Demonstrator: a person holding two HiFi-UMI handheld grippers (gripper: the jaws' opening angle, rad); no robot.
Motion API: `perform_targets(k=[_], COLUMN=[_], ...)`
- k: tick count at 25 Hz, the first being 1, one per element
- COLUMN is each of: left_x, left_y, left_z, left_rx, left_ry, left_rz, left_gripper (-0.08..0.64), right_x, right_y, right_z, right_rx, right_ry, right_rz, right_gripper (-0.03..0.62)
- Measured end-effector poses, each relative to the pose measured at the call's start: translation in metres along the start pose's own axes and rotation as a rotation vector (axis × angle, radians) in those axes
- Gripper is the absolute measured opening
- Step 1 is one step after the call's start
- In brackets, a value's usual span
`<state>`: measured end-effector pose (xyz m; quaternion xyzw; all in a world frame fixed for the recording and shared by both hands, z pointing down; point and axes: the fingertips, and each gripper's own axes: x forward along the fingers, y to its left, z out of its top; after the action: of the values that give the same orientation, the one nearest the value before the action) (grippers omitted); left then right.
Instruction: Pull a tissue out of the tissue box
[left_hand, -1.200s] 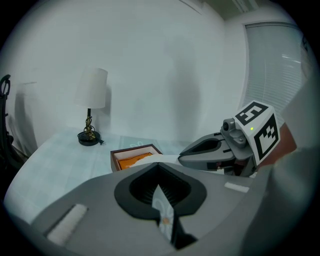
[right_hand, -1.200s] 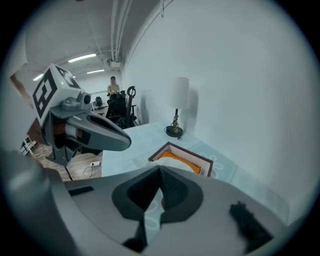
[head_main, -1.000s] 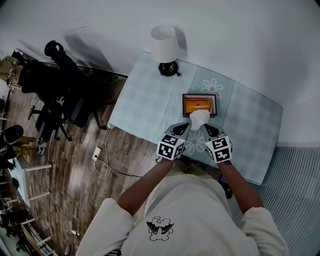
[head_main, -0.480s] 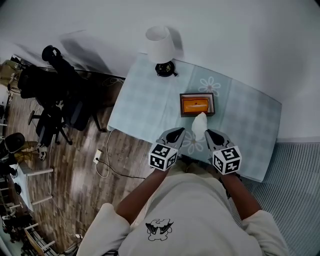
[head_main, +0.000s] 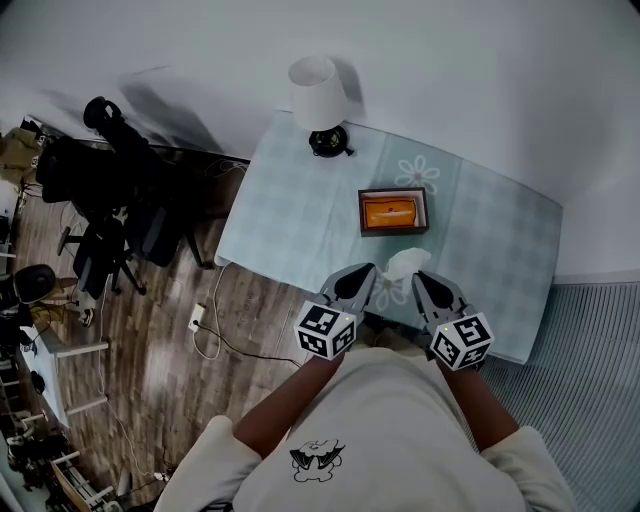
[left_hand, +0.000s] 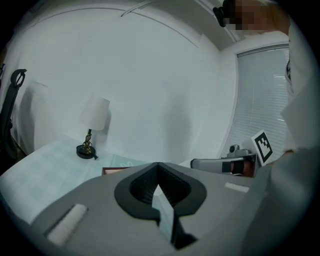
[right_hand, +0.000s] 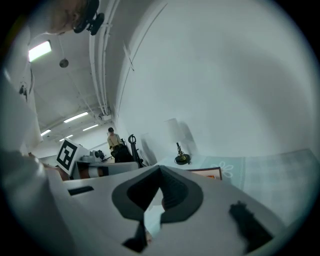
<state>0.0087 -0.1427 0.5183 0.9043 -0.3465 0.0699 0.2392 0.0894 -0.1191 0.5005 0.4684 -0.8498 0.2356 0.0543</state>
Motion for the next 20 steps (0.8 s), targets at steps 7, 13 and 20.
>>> perform_targets(k=[7, 13, 20], left_x=[-0.007, -0.008, -0.006], left_y=[-0.012, -0.012, -0.013], left_z=[0.008, 0.001, -0.002], left_rx=[0.058, 0.054, 0.060], left_ry=[-0.020, -0.006, 0.002], left_rz=[-0.032, -0.034, -0.029], left_gripper=[0.006, 0.006, 0.006], right_x=[-0.011, -0.014, -0.012], right_y=[0.000, -0.002, -0.003], right_z=[-0.010, -0.010, -0.008], right_rx=[0.039, 0.027, 0.039], right_ry=[-0.044, -0.041, -0.035], right_rz=[0.010, 0.003, 0.003], right_gripper=[0.014, 0.014, 0.012])
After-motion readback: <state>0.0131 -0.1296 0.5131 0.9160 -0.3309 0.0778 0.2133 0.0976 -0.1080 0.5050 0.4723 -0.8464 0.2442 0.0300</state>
